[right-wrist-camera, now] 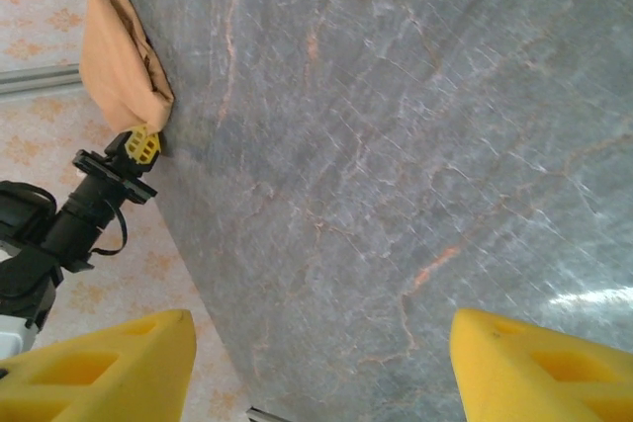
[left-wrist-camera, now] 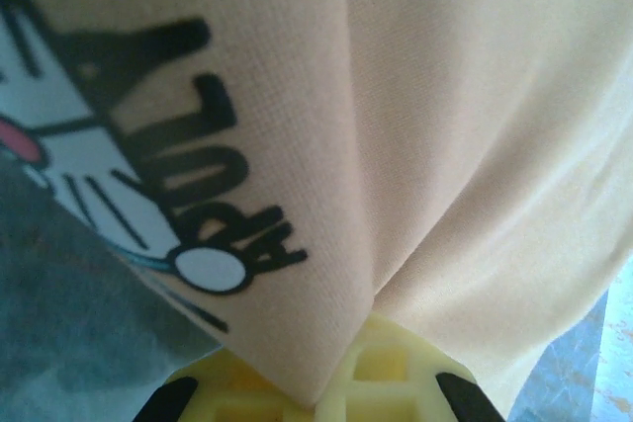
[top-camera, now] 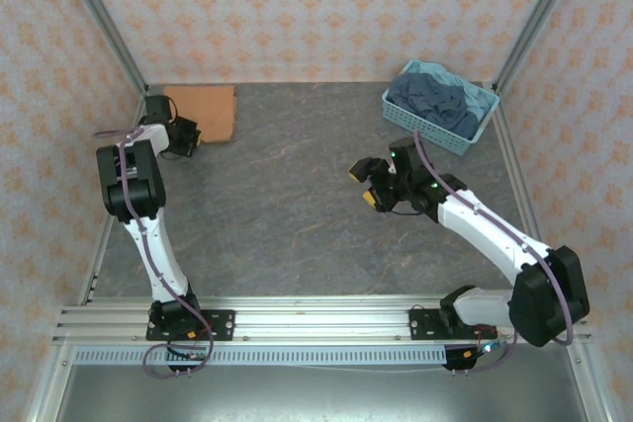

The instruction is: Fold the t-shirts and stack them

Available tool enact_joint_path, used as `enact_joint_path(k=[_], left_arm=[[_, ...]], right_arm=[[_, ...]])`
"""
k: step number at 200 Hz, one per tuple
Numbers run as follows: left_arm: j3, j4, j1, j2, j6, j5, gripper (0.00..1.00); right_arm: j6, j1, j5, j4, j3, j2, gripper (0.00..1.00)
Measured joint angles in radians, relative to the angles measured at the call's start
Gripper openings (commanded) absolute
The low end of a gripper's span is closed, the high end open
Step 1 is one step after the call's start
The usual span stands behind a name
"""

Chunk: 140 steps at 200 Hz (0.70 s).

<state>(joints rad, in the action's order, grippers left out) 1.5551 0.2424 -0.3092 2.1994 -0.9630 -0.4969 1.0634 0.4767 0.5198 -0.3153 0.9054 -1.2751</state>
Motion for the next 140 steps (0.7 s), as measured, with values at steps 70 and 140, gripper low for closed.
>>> enact_joint_path(k=[70, 140], left_arm=[[0.059, 0.030, 0.000, 0.031, 0.012, -0.043, 0.60], [-0.115, 0.191, 0.180, -0.537, 0.092, 0.151, 1.00]], right_arm=[[-0.077, -0.023, 0.022, -0.040, 0.118, -0.099, 0.71], [-0.228, -0.097, -0.074, -0.134, 0.256, -0.027, 0.99]])
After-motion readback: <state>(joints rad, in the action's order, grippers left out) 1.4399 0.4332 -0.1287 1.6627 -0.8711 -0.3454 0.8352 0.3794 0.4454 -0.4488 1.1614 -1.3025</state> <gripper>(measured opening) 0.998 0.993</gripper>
